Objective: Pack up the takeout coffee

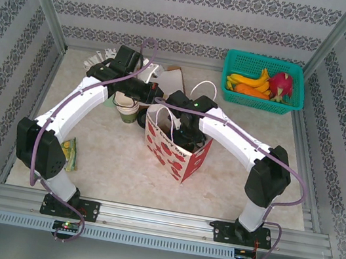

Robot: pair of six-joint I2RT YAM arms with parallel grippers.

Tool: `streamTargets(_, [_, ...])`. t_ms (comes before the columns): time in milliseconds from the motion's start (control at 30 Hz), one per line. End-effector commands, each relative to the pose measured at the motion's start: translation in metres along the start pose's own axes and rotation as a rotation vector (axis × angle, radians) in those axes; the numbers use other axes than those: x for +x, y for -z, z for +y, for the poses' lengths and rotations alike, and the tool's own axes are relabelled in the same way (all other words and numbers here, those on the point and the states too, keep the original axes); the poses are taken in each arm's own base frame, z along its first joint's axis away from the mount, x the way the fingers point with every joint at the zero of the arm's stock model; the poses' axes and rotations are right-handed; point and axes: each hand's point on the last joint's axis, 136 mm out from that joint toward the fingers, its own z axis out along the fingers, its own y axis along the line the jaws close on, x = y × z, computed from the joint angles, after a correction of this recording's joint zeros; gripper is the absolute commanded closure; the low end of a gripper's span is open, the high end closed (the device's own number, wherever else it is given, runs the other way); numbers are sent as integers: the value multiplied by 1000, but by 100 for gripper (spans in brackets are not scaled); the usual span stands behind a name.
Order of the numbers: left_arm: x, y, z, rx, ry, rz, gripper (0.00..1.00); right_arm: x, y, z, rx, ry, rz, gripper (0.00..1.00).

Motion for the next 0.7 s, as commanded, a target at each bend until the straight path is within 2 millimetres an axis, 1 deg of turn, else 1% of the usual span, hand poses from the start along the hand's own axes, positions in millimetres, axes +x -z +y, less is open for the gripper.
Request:
streamTargets(0, [-2,0,0,12,-12,2,100,14,-24,-9,25,-28,91,37])
streamTargets(467, [-4,0,-1,12,-7,-4,100,11,-23,-9,18,-27,70,37])
streamTargets(667, [-4,-1,0,14,-4,-1,100,14,-26,-11,22,-43,86,37])
